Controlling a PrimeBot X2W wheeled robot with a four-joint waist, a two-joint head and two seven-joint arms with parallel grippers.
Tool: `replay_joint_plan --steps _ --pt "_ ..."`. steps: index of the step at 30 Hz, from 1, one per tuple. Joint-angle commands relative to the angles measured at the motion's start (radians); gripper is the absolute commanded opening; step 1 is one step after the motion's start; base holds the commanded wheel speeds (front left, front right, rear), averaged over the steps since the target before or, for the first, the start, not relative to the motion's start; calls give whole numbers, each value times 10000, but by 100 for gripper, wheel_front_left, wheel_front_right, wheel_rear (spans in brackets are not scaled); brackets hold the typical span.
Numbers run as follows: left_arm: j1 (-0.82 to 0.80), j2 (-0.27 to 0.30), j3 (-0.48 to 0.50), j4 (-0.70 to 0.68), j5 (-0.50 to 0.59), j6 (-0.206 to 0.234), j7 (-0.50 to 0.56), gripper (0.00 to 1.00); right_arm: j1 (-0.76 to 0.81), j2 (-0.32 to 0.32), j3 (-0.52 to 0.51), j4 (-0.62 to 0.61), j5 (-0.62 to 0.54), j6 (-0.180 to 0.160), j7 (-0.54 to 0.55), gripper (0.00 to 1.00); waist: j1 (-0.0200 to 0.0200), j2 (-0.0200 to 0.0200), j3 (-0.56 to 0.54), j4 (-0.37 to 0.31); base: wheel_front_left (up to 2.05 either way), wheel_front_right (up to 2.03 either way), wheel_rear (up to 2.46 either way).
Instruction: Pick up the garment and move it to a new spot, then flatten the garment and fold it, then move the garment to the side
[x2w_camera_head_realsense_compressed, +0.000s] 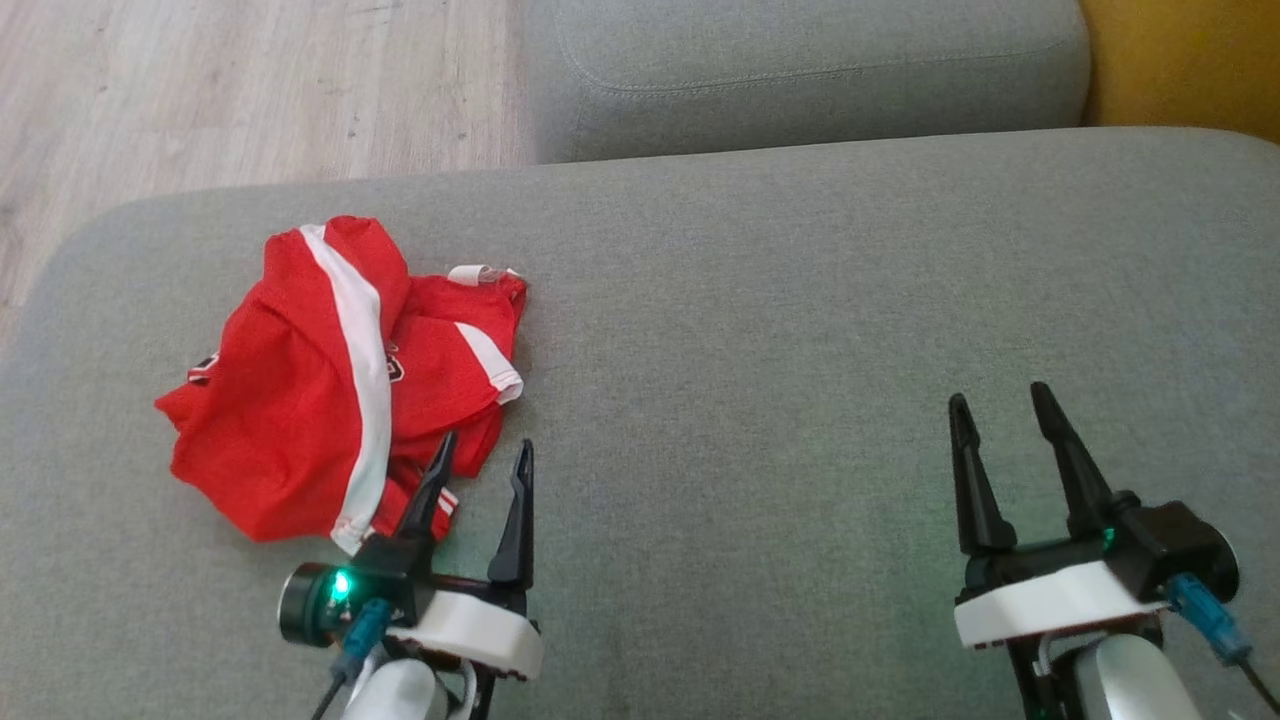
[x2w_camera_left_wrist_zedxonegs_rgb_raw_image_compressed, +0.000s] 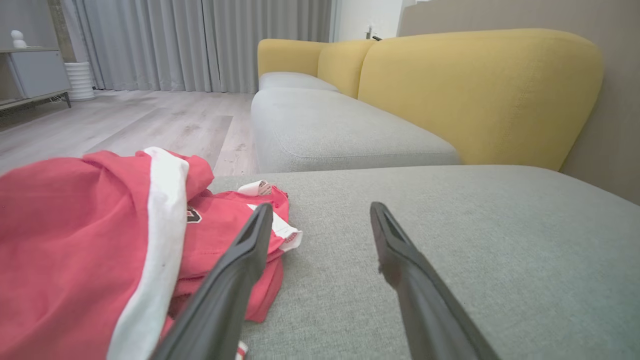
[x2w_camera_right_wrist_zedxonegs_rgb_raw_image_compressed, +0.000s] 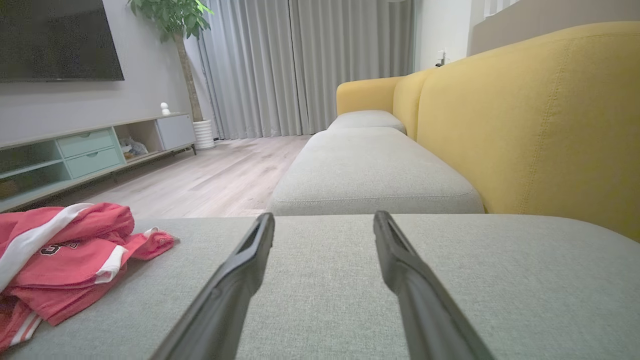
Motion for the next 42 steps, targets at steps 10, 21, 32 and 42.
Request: replay_joint_plan --steps 10,21,32,42 --pt "-509 -168 475 11 236 -184 -124 100 -311 -85 337 -35 3 -7 -120 100 0 0 -16 82 0 0 0" --pt "-337 -206 975 125 497 15 -124 100 -178 -85 828 -114 295 -7 -120 100 0 0 -231 1103 0 0 0" --pt "76 -151 1404 104 640 94 -124 100 20 -85 1371 -219 484 -7 -120 100 0 0 -559 2354 0 0 0" --pt "409 -152 1616 24 720 96 -124 100 139 -85 1808 -228 597 -7 -120 100 0 0 -716 2997 0 0 0"
